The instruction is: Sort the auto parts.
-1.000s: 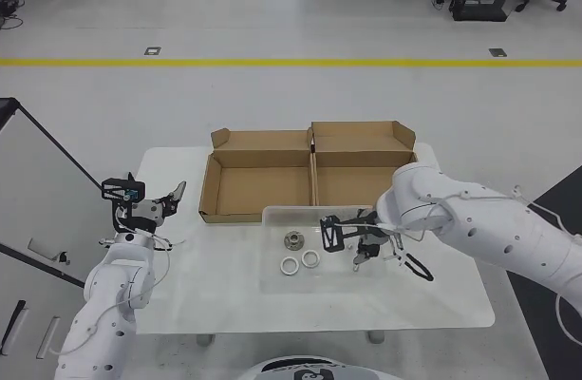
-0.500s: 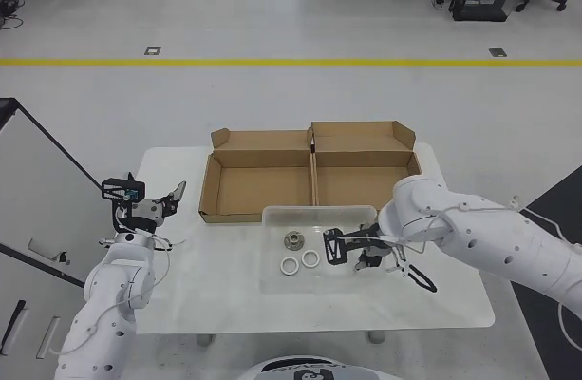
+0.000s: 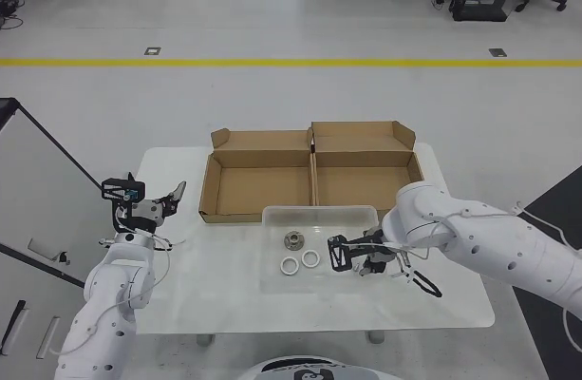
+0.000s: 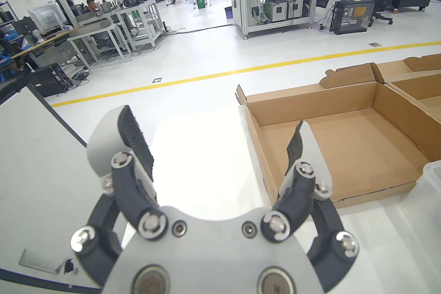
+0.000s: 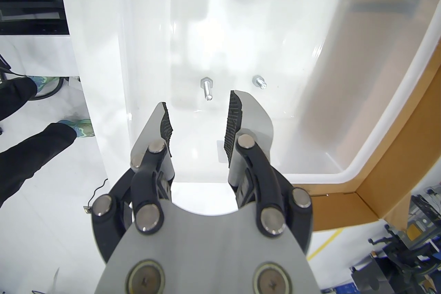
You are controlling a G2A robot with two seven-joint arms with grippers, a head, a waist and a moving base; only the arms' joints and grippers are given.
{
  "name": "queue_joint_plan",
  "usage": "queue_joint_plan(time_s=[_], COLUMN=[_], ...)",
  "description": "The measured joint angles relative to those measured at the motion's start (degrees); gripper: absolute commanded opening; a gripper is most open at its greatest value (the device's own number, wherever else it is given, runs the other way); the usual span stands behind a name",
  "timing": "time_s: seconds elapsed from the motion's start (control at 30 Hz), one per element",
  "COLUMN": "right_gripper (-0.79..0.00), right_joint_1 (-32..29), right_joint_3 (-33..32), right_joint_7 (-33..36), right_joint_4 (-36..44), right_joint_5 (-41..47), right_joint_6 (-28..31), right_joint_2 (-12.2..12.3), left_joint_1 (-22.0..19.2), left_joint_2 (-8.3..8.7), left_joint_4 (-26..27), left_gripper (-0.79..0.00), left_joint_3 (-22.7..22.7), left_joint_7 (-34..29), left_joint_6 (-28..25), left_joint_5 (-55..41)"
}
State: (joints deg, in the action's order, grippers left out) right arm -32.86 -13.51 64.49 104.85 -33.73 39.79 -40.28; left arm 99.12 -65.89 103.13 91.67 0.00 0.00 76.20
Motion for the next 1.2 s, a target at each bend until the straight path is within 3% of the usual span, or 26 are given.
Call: queue_joint_plan(time_s=[1.2], right_gripper=[-0.446], right_joint_1=[-4.4], right_joint_3=[-1.9], right_joint_7=[-2.3], right_joint_4=[-4.8], right_joint_5=[-4.1], right_joint_6=[0.5], right_joint_2=[-2.1], left_joint_1=[0.0], left_joint_2=[0.0], left_joint_4=[0.0], left_gripper=[0.0], left_joint_3=[0.0], left_joint_7=[0.0], left_joint_6=[0.0], left_joint_5=[0.0])
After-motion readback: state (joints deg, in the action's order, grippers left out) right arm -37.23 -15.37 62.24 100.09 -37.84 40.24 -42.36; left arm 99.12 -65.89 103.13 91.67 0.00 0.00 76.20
